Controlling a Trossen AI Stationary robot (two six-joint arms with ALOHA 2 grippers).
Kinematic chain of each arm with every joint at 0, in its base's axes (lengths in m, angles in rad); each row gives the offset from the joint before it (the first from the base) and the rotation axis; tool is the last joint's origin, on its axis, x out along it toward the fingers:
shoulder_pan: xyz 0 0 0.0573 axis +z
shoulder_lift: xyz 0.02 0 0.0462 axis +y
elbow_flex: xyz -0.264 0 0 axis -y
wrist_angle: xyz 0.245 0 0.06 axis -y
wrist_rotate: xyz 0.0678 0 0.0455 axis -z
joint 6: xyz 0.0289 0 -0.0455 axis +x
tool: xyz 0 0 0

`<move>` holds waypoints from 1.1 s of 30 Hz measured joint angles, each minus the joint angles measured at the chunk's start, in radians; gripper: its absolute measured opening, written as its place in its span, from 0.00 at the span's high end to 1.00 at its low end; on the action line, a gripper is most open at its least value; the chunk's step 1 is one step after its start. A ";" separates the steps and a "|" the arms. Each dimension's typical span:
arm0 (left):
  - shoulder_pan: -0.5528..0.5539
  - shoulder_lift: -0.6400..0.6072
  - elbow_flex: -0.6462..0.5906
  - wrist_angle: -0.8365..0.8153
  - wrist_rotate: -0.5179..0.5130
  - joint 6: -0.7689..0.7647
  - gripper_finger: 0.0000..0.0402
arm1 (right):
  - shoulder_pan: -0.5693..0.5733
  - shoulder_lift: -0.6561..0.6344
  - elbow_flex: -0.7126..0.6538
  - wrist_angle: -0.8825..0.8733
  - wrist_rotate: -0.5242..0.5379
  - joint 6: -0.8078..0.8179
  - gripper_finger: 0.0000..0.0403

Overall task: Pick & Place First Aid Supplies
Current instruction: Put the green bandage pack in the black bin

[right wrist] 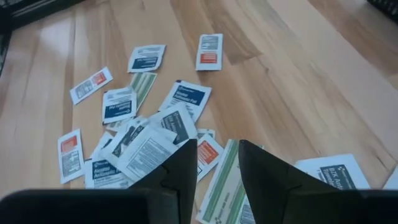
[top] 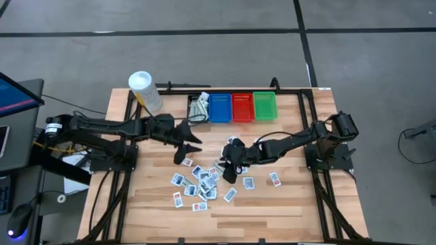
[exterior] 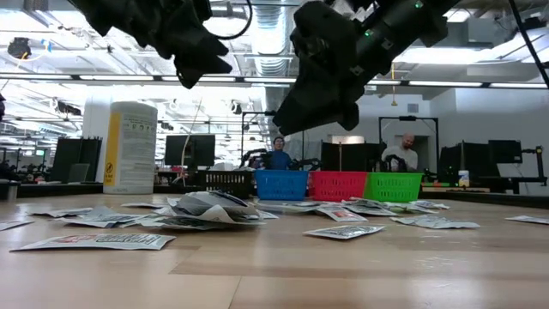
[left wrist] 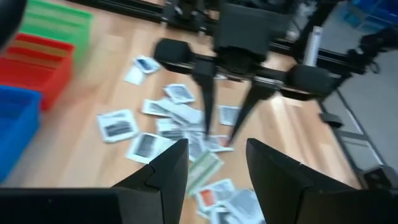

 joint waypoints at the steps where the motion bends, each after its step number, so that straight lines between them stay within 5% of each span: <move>1: -0.016 0.000 0.000 0.000 0.000 -0.007 0.59 | 0.005 0.001 0.000 0.001 0.001 0.001 0.72; 18: -0.139 0.000 0.000 -0.022 0.000 -0.058 0.59 | 0.014 0.346 0.201 -0.101 0.065 0.041 0.72; 33: -0.091 -0.059 -0.055 -0.037 -0.001 -0.078 0.59 | 0.020 0.385 0.306 -0.244 0.103 0.032 0.74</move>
